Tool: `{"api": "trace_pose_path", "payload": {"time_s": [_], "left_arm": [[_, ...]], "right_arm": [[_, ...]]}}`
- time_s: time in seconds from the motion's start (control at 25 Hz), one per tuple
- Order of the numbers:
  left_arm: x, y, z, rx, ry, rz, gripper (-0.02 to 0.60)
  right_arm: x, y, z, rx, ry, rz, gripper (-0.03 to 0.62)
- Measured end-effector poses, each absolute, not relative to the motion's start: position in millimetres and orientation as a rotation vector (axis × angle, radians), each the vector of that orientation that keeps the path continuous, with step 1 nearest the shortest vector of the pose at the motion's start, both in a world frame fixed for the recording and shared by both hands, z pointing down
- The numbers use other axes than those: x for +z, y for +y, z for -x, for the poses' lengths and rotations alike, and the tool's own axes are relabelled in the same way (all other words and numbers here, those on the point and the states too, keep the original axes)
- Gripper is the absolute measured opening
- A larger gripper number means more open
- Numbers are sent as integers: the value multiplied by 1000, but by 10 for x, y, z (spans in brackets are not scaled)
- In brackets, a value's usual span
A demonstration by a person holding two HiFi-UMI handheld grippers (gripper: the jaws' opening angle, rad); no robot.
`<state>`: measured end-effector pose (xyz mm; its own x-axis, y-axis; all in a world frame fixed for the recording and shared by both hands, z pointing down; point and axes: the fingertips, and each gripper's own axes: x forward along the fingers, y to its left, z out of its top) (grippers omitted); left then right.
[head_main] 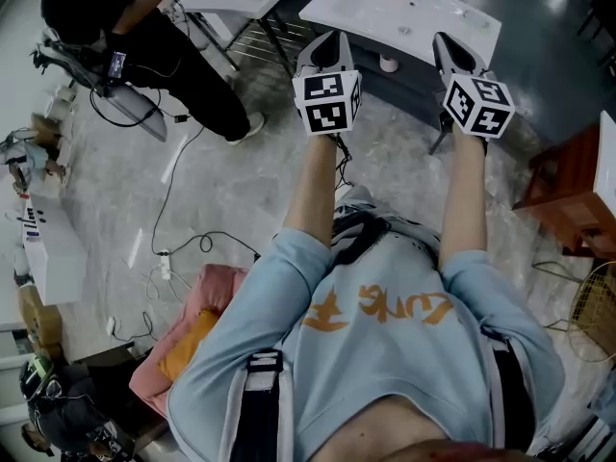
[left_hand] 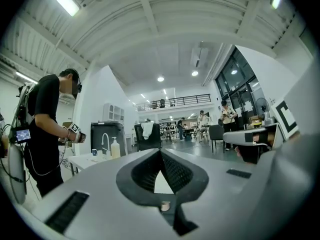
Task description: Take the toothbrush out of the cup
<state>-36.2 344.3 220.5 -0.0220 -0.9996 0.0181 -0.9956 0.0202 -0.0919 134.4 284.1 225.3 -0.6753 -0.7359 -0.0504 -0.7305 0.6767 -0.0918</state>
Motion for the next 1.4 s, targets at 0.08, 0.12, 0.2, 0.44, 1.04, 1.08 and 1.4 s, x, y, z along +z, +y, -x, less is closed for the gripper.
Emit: {"api": "trace_pose_path", "payload": {"time_s": [0.08, 0.12, 0.2, 0.44, 1.04, 1.08, 1.4], "left_arm": [[2163, 3405, 407, -122, 2196, 2157, 20], [2112, 3368, 414, -117, 2185, 2151, 20], [2028, 3267, 372, -105, 2155, 2151, 20], [1985, 2926, 351, -107, 2065, 2182, 20], [2883, 1634, 827, -77, 2130, 2362, 20], [2964, 1573, 844, -78, 2138, 2376, 20], [3380, 797, 1183, -104, 2191, 2440, 20]], "right_arm": [[2255, 2799, -1294, -104, 2797, 1216, 29], [2235, 2754, -1279, -102, 2794, 1213, 29], [2204, 2659, -1312, -95, 2782, 1225, 29], [2189, 2334, -1403, -90, 2717, 1296, 29], [2904, 1343, -824, -126, 2793, 1383, 29], [2934, 1283, -812, -123, 2798, 1393, 29], [3120, 632, -490, -99, 2820, 1457, 29]]}}
